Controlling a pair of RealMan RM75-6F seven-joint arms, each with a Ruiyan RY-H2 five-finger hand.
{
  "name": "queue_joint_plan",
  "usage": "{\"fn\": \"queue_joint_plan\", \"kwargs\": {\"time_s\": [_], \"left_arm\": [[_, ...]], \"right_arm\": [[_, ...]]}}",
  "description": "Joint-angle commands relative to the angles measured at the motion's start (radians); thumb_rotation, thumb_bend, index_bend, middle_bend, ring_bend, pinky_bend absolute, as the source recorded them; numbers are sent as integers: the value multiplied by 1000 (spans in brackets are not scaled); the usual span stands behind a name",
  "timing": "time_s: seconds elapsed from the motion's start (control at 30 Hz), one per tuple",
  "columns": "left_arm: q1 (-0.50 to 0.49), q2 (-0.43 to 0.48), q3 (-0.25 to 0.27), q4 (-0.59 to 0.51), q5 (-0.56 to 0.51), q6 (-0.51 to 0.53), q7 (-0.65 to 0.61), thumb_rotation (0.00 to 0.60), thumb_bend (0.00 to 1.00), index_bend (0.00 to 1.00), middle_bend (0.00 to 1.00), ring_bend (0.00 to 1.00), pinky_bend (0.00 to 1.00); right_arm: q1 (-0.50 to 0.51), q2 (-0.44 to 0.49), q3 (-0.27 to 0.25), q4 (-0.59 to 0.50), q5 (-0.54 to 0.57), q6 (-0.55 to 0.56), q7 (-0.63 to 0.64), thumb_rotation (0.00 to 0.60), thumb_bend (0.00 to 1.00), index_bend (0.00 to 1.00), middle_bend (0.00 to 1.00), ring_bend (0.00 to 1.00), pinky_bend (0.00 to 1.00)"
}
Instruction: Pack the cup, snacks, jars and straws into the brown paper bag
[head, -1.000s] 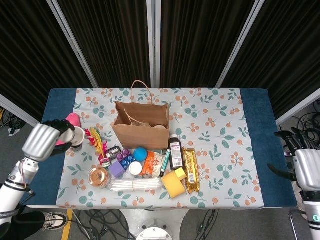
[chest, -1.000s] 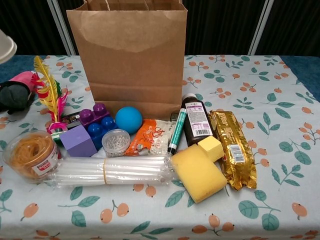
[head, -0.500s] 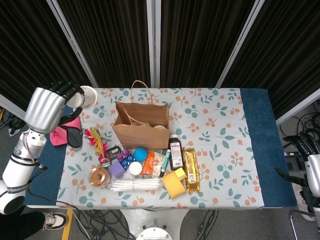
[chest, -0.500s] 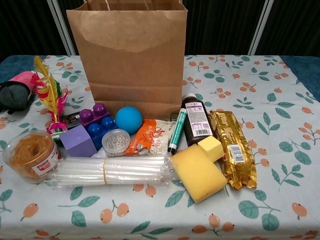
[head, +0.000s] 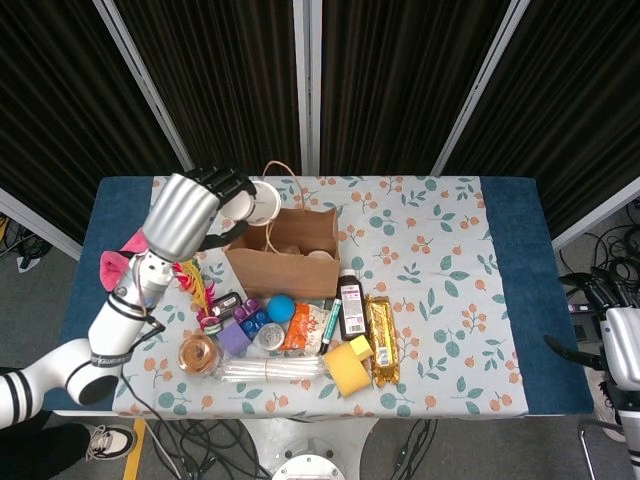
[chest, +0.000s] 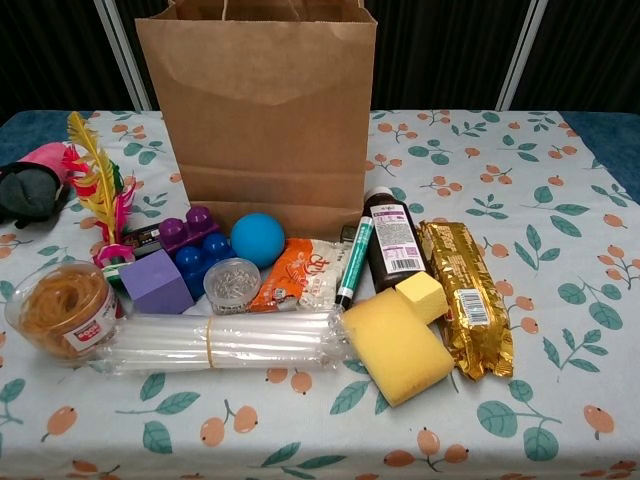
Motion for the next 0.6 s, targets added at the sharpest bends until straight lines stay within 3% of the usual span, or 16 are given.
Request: {"fn": "queue_joint_plan", "kwargs": {"time_s": [0.03,0.47,0.6], "left_arm": [[-20,-25,-5,2,-21,-13,-4,600,338,535,529,501,592],[-24,-88,54,9,-28,-16,-18,600,338,534,529,501,589],[-23,-95,65,19,-23,-22,-50,600,326,478,497,488,577]], "right_arm": [[2,-2,2,4,5,-4,4,600,1,267,247,127,228],[6,-8,5,16,18,-22,7,600,1,268,247,127,228],[7,-10,5,16,17,-25,5,600,1,268,247,127,228]]}}
